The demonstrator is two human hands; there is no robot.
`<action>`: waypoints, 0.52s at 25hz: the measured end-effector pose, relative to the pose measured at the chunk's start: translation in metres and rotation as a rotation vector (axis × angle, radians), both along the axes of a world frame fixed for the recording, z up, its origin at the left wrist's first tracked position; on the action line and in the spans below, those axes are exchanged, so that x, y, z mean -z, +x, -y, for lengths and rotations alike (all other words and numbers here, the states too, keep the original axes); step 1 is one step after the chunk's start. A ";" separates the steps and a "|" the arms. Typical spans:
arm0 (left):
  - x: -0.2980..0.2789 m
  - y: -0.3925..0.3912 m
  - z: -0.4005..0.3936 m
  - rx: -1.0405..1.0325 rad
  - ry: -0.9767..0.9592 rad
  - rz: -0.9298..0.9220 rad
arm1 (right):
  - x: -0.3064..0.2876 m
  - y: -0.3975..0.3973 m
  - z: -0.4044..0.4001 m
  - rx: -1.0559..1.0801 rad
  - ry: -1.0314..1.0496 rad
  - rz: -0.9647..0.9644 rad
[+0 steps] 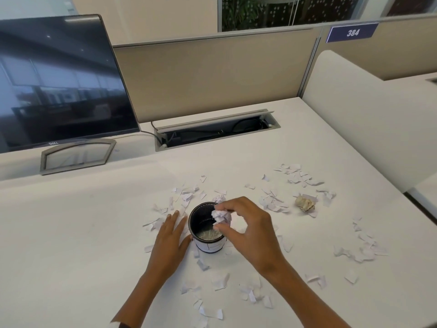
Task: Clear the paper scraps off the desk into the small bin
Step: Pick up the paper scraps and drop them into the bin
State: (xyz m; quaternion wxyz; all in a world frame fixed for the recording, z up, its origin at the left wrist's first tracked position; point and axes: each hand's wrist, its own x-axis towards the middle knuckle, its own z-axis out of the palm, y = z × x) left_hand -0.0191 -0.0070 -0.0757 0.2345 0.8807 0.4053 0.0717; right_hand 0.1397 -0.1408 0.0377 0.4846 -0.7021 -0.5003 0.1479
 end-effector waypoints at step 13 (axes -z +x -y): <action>0.015 -0.005 0.010 0.003 0.124 -0.041 | 0.051 0.055 -0.068 0.111 -0.181 -0.100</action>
